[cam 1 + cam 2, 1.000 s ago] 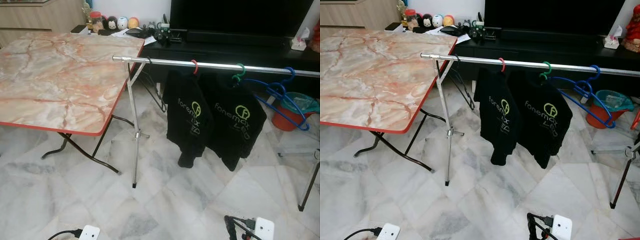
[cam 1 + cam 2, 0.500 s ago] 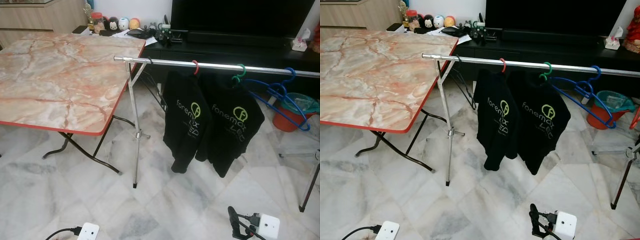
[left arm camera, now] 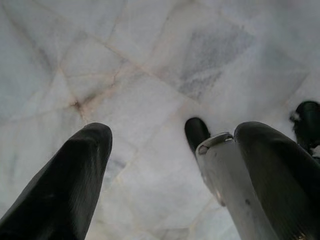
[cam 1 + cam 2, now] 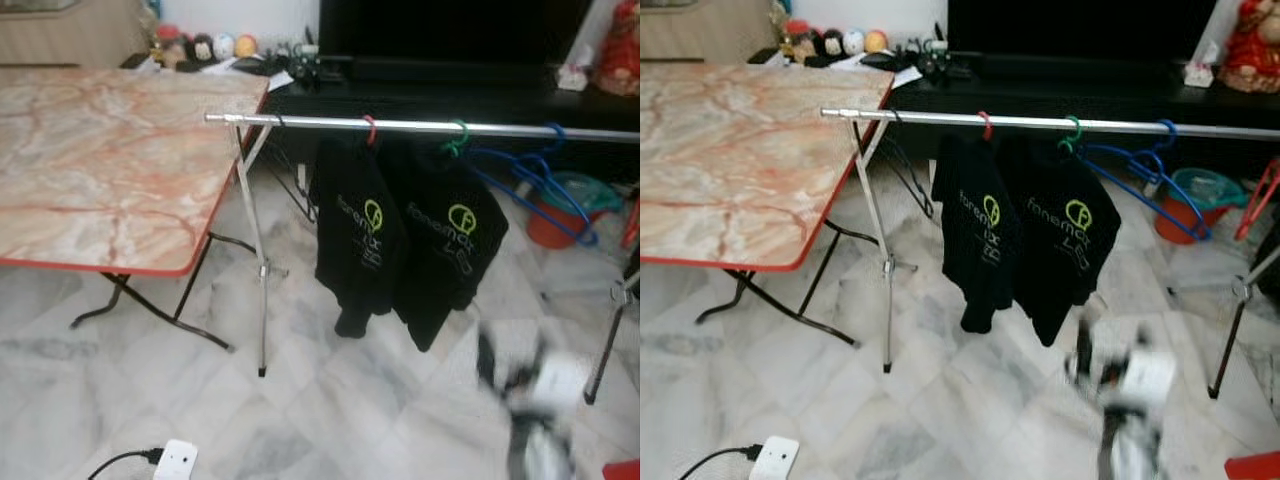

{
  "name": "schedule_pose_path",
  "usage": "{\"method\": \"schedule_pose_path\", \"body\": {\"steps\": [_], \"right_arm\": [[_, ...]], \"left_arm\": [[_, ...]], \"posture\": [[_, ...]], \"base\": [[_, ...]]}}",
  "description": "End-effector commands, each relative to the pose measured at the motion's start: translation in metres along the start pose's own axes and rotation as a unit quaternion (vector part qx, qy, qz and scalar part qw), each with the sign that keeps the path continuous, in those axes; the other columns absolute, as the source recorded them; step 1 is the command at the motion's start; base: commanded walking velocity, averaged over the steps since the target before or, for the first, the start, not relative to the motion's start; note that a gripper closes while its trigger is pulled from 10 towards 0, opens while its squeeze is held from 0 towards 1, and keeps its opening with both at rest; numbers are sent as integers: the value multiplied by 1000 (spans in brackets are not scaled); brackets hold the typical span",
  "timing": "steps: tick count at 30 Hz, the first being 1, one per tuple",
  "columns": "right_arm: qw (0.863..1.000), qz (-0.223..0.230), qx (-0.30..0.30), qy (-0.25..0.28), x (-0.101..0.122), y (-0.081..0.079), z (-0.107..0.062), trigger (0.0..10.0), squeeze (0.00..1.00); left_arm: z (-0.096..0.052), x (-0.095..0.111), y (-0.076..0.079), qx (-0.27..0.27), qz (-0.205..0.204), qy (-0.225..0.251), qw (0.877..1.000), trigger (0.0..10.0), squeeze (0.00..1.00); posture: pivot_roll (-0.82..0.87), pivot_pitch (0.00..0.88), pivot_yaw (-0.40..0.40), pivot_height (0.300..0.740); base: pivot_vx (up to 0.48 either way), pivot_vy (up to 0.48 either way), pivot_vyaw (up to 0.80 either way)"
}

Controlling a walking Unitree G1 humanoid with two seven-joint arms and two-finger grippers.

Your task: Hang hanger

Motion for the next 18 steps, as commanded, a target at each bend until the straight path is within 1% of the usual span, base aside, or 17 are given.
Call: {"method": "schedule_pose_path", "body": {"steps": [1,4,6,8,9,11,12,13,15,18], "right_arm": [[999,10,-20,-43,-16,5,-14,10000,0],[999,17,-12,-34,-12,-2,-7,10000,0],[999,20,-10,-36,-9,-6,-5,10000,0],[998,29,5,-49,-7,-16,-1,10000,0],[996,32,26,-82,-13,-25,0,10000,0],[993,32,36,-112,-22,-28,-2,10000,0],[990,20,34,-135,-31,-25,-6,10000,0],[990,20,34,-135,-31,-25,-6,10000,0],[983,17,16,-184,-54,-18,-14,10000,0],[980,24,21,-198,-60,-18,-17,10000,0]], "left_arm": [[-1,-5,3,-2,3,-6,1000,10000,0],[-1,-4,3,0,3,-6,1000,10000,0],[-1,-3,2,2,0,-5,1000,10000,0],[-1,-3,1,5,-3,-5,1000,10000,0],[-1,-3,0,6,-7,-5,1000,10000,0],[-1,-3,0,6,-8,-4,1000,10000,0],[-1,-3,1,5,-11,-3,1000,10000,0],[-1,-3,1,5,-11,-3,1000,10000,0],[-1,-5,0,5,-19,-2,1000,10000,0],[-2,-6,-2,8,-27,-1,1000,10000,0]], "posture": [[-125,0,-20,740],[-116,0,-22,740],[-108,0,-25,740],[-108,0,-25,740],[-114,0,-27,740],[-115,0,-28,740],[-109,0,-33,740],[-109,0,-33,740],[-95,0,-41,740],[-90,0,-51,740]], "base": [[0,0,0],[0,0,0],[0,0,0],[0,0,0],[0,0,0],[0,0,0],[0,0,0],[0,0,0],[0,0,0],[0,0,0]]}}
Point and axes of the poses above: a point about 5 cm out from each wrist's last joint towards the gripper, its own z axis pointing out of the wrist towards the gripper, its own x axis along the axis of the wrist's last joint, y = z × x, the point moved 3 cm from there along z, pointing out of the wrist towards the gripper, and after that the axes turned 11 degrees about z, right-handed, at the moved point
